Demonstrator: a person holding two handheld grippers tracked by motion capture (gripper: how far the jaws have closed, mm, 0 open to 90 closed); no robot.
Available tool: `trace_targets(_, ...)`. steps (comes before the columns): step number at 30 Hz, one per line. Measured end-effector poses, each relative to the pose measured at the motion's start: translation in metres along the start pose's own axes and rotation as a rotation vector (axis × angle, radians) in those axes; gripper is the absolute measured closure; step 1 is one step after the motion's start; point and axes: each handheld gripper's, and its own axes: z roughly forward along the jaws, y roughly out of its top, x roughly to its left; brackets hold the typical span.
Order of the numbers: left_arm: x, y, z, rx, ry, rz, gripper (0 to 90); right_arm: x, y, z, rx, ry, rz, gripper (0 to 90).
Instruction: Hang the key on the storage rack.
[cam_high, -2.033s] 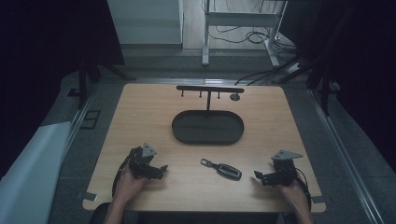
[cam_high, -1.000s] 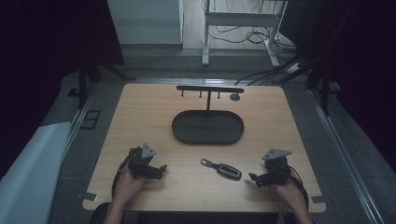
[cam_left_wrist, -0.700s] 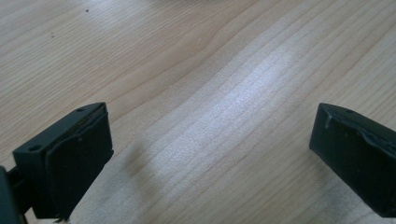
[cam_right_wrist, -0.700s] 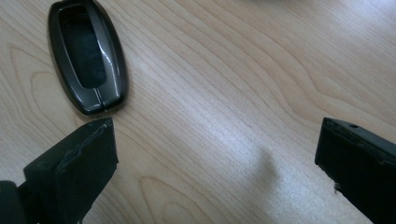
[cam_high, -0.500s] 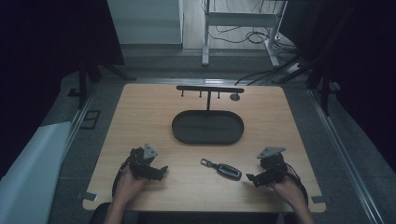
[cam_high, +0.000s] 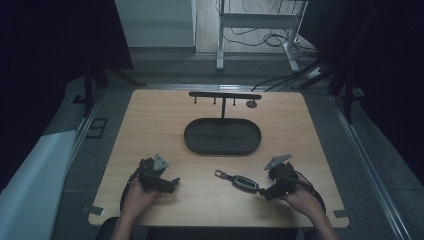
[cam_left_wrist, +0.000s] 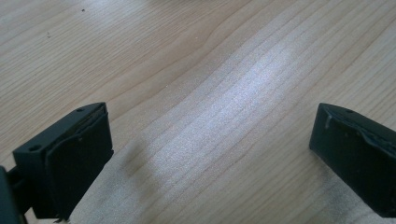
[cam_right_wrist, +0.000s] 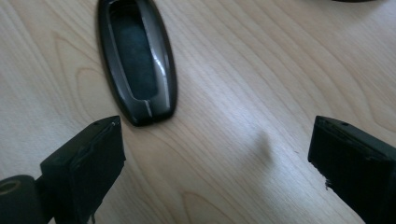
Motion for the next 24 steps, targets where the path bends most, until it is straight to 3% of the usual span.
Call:
trace_targets(11,0.0,0.0,0.0,0.007,0.005,0.004,0.0,0.009,0.028,0.007,0.131,0.038,-0.105,8.5)
trace_targets(19,-0.001,0.0,0.001,0.007,0.008,0.009,0.0,0.014,0.048,0.015,0.207,0.066,-0.127,13.9)
trace_targets(24,-0.001,0.0,0.0,0.009,0.008,0.014,0.0,0.02,0.06,0.019,0.254,0.069,-0.165,18.4)
